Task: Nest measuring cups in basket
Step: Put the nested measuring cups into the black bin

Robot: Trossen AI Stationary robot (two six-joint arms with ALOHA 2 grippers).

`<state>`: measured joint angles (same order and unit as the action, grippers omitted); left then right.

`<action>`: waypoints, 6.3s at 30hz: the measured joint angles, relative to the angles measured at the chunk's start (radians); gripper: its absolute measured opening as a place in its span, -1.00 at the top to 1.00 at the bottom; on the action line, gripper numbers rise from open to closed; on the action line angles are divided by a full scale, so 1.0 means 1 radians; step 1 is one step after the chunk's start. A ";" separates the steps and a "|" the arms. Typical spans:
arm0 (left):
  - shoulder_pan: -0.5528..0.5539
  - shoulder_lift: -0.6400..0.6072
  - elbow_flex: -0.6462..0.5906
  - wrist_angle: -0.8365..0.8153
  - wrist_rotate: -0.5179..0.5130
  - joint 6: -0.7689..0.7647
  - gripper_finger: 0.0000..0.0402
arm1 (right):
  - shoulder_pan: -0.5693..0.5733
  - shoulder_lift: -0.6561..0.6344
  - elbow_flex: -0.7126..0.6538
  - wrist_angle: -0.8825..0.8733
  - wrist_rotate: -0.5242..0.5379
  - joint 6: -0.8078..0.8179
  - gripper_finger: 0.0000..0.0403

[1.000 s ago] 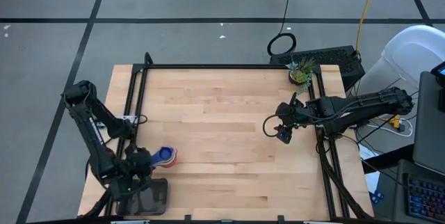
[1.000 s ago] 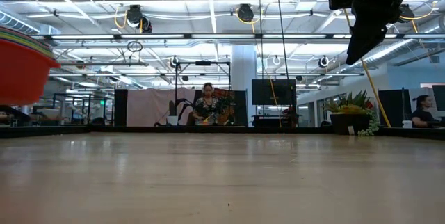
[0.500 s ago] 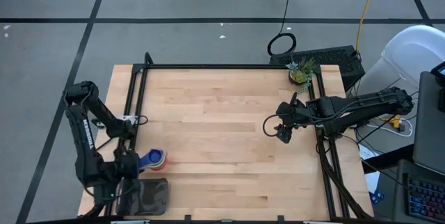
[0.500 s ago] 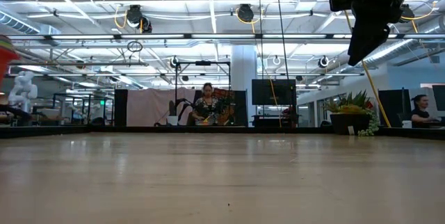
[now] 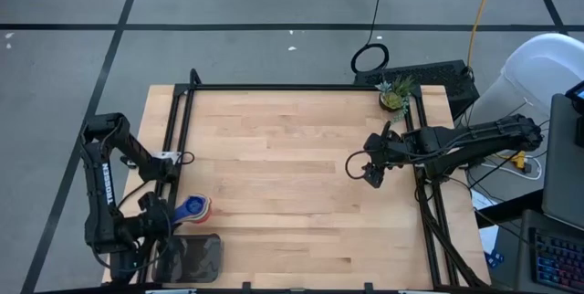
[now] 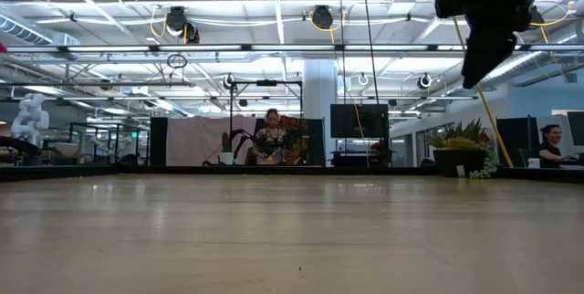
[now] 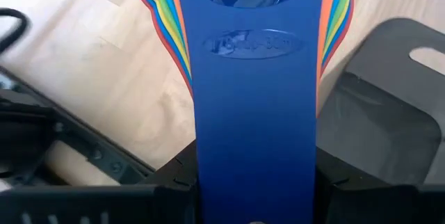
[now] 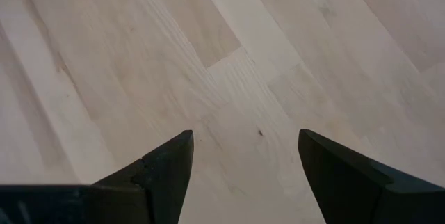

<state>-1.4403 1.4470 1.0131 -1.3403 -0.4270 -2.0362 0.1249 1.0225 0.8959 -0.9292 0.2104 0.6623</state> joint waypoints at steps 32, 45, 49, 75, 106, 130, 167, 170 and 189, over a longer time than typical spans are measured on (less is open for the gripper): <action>-0.012 0.022 0.034 -0.057 -0.071 0.315 0.32 | -0.063 0.000 0.000 -0.174 0.056 -0.013 -0.26; -0.171 -0.135 -0.005 0.054 -0.094 0.361 0.32 | -0.078 0.001 -0.005 -0.028 0.077 0.140 -0.26; -0.229 -0.131 -0.008 0.033 -0.046 0.358 0.32 | -0.078 0.008 -0.019 0.001 0.075 0.183 -0.26; -0.237 -0.156 -0.084 0.075 -0.127 0.470 0.32 | -0.042 0.012 -0.026 0.027 0.048 0.306 -0.26; -0.164 -0.289 -0.177 0.221 -0.186 0.891 0.32 | -0.042 0.012 -0.026 0.027 0.047 0.399 -0.26; 0.056 -0.402 -0.306 0.533 -0.072 1.270 0.32 | -0.042 0.012 -0.026 0.026 0.047 0.397 -0.26; 0.255 -0.395 -0.447 0.854 0.145 1.741 0.32 | -0.042 0.012 -0.026 -0.003 0.045 0.424 -0.26; 0.260 -0.395 -0.500 0.936 0.166 1.726 0.32 | -0.042 0.012 -0.026 -0.003 0.045 0.426 -0.26; 0.312 -0.392 -0.573 1.030 0.246 1.501 0.32 | -0.042 0.012 -0.026 -0.007 0.048 0.407 -0.26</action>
<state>-1.1278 1.0546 0.4400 -0.3104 -0.1813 -0.5348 0.0830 1.0348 0.8703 -0.9359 0.2584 1.0695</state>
